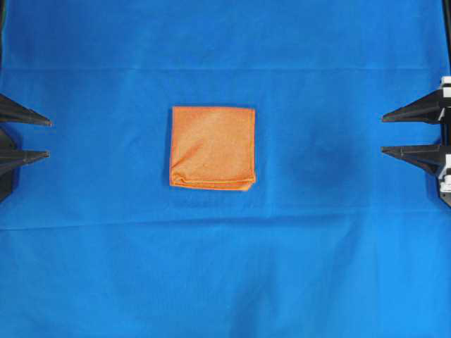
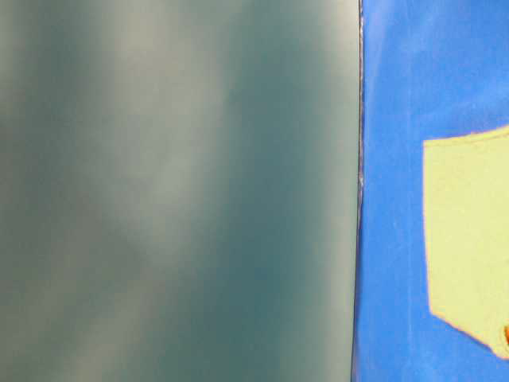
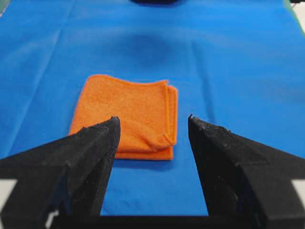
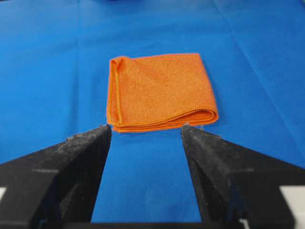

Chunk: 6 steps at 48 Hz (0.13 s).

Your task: Fold a vertical towel.

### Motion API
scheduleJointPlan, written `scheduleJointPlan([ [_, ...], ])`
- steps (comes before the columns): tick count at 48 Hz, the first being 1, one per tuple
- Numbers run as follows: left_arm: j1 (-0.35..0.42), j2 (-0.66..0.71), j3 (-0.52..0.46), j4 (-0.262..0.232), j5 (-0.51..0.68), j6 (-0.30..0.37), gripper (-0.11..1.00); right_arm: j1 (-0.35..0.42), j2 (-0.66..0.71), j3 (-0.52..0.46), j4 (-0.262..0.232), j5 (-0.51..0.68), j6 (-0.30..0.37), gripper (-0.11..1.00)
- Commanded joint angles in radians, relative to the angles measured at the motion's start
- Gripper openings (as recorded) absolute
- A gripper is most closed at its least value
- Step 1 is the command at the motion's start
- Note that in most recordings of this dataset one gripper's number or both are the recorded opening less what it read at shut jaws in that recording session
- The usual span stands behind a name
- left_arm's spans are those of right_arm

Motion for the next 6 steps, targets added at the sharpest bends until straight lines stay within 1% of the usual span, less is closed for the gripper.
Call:
scheduleJointPlan([
  [1,0.003,0.008,-0.012,0.0,-0.005,-0.002,0.57,0.0,0.009,-0.017,-0.002,-0.003,-0.002,0.63],
  [6,0.003,0.008,-0.012,-0.002,-0.005,-0.002,0.57,-0.002,0.009,-0.017,-0.002,-0.003,-0.002,0.63],
])
